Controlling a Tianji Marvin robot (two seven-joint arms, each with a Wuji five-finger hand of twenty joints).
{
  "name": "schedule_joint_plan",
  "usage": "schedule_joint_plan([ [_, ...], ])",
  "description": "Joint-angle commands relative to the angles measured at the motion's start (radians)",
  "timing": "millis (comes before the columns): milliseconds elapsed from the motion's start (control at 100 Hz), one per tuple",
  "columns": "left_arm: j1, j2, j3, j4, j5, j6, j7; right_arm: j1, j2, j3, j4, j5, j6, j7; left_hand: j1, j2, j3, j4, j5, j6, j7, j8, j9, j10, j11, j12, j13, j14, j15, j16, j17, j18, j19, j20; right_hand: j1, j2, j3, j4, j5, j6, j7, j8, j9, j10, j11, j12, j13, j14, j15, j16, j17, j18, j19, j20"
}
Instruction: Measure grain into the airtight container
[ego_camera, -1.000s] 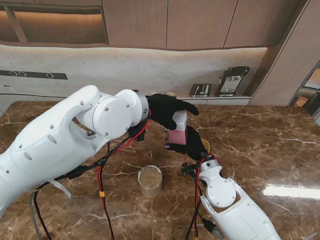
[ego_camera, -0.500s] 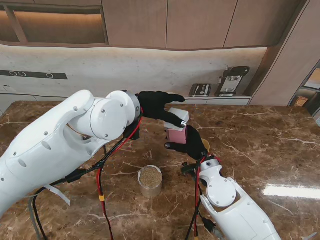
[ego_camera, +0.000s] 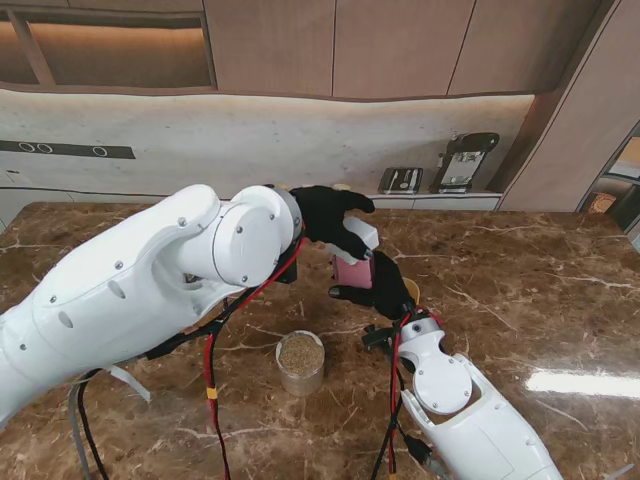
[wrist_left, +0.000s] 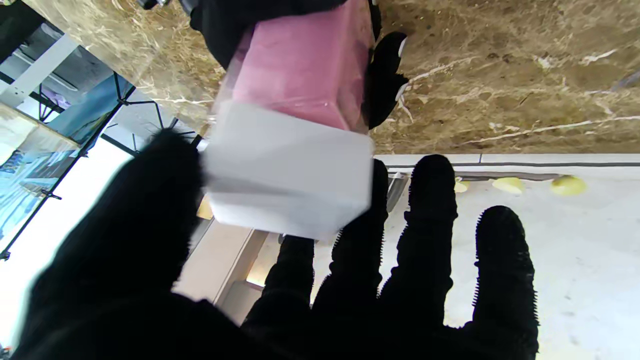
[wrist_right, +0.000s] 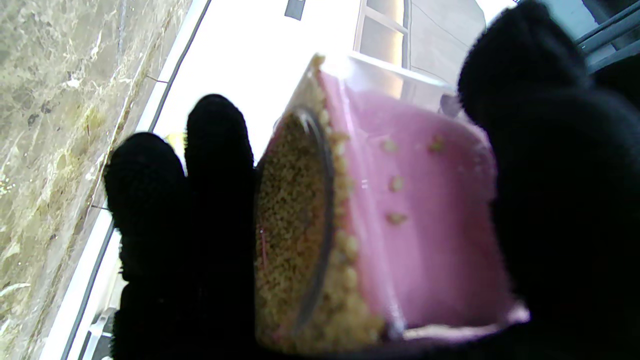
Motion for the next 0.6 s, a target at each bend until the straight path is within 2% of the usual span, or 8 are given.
schedule_joint_plan([
  [0, 0.008, -0.006, -0.014, 0.008, -0.024, -0.010, -0.002, -0.005, -0.003, 0.004, -0.003, 0.004, 0.003, 0.007, 0.102, -0.071, 0.324, -0.062, 0.003, 0.005, 0.021, -0.017, 0.016, -0.129, -0.015, 0.143, 0.007, -0.043, -0.018, 0.003, -0.033, 0.014, 0.015, 0.023, 0.183, 0.399, 0.229, -0.009, 0.121, -0.228, 0.166, -0.001, 0.113, -0.119, 0.173, 0.020, 0.034, -0.119, 0.013, 0.001, -0.002, -0.065, -0.019, 0.025],
  [50, 0.011, -0.007, -0.027, 0.009, -0.059, -0.018, -0.004, -0.005, -0.004, 0.004, -0.003, 0.004, 0.003, 0.005, 0.228, -0.135, 0.391, -0.113, 0.018, -0.004, 0.024, -0.032, 0.055, -0.149, -0.115, 0.175, 0.001, -0.067, -0.058, -0.025, -0.047, -0.009, -0.006, 0.035, 0.183, 0.399, 0.229, -0.009, 0.121, -0.227, 0.166, -0.001, 0.113, -0.120, 0.173, 0.020, 0.034, -0.119, 0.013, 0.001, -0.002, -0.065, -0.019, 0.025],
  [100, 0.013, -0.005, -0.044, 0.011, -0.083, -0.052, -0.018, -0.005, -0.004, 0.004, -0.003, 0.004, 0.003, 0.005, 0.341, -0.110, 0.400, -0.134, 0.037, -0.040, 0.032, -0.064, 0.040, -0.176, -0.160, 0.065, -0.020, -0.099, -0.129, -0.092, -0.062, -0.075, -0.049, 0.043, 0.183, 0.399, 0.229, -0.009, 0.121, -0.228, 0.166, -0.001, 0.113, -0.121, 0.173, 0.020, 0.034, -0.119, 0.013, 0.001, -0.002, -0.065, -0.019, 0.025],
  [160, 0.029, -0.003, -0.077, 0.020, -0.078, -0.137, -0.039, -0.005, -0.004, 0.003, -0.003, 0.006, 0.002, 0.005, 0.378, -0.043, 0.473, -0.056, 0.054, -0.108, 0.055, -0.103, -0.016, -0.195, -0.172, -0.294, -0.062, -0.151, -0.222, -0.173, -0.062, -0.222, -0.089, 0.047, 0.183, 0.399, 0.229, -0.009, 0.121, -0.227, 0.166, -0.001, 0.113, -0.120, 0.173, 0.020, 0.034, -0.118, 0.013, 0.001, -0.002, -0.065, -0.019, 0.025],
  [280, 0.048, 0.003, -0.129, 0.037, -0.128, -0.221, -0.078, -0.005, -0.004, 0.003, -0.003, 0.007, 0.000, 0.007, 0.469, -0.008, 0.461, -0.036, 0.075, -0.248, 0.021, -0.145, -0.291, -0.235, -0.365, -0.583, -0.261, -0.255, -0.411, -0.429, -0.136, -0.440, -0.216, -0.064, 0.183, 0.400, 0.229, -0.009, 0.121, -0.227, 0.166, -0.001, 0.113, -0.120, 0.173, 0.020, 0.034, -0.119, 0.012, 0.001, -0.002, -0.065, -0.019, 0.025],
  [370, 0.054, 0.012, -0.152, 0.040, -0.150, -0.239, -0.108, -0.005, -0.004, 0.004, -0.002, 0.007, 0.000, 0.005, 0.340, -0.064, 0.457, -0.040, 0.049, -0.246, -0.025, -0.170, -0.456, -0.221, -0.381, -0.629, -0.365, -0.271, -0.469, -0.517, -0.138, -0.456, -0.344, -0.146, 0.183, 0.400, 0.229, -0.009, 0.121, -0.227, 0.166, -0.001, 0.112, -0.120, 0.172, 0.020, 0.034, -0.119, 0.012, 0.001, -0.002, -0.065, -0.019, 0.025],
  [470, 0.073, 0.015, -0.168, 0.032, -0.131, -0.242, -0.107, -0.004, -0.005, 0.004, -0.001, 0.007, 0.001, 0.005, 0.111, -0.159, 0.300, -0.067, -0.002, -0.147, -0.049, -0.182, -0.507, -0.171, -0.390, -0.638, -0.419, -0.226, -0.475, -0.536, -0.156, -0.400, -0.426, -0.141, 0.182, 0.399, 0.228, -0.010, 0.120, -0.228, 0.166, -0.001, 0.113, -0.120, 0.173, 0.021, 0.034, -0.118, 0.012, 0.001, -0.002, -0.065, -0.019, 0.025],
  [590, 0.100, 0.011, -0.175, 0.019, -0.065, -0.233, -0.076, -0.003, -0.004, 0.003, 0.000, 0.007, 0.001, 0.006, -0.050, -0.096, -0.087, -0.045, -0.040, 0.119, -0.058, -0.124, -0.494, -0.081, -0.359, -0.576, -0.407, -0.129, -0.432, -0.479, -0.170, -0.312, -0.444, -0.050, 0.183, 0.398, 0.229, -0.009, 0.121, -0.227, 0.166, -0.001, 0.113, -0.120, 0.173, 0.020, 0.033, -0.118, 0.012, 0.001, -0.002, -0.065, -0.019, 0.025],
])
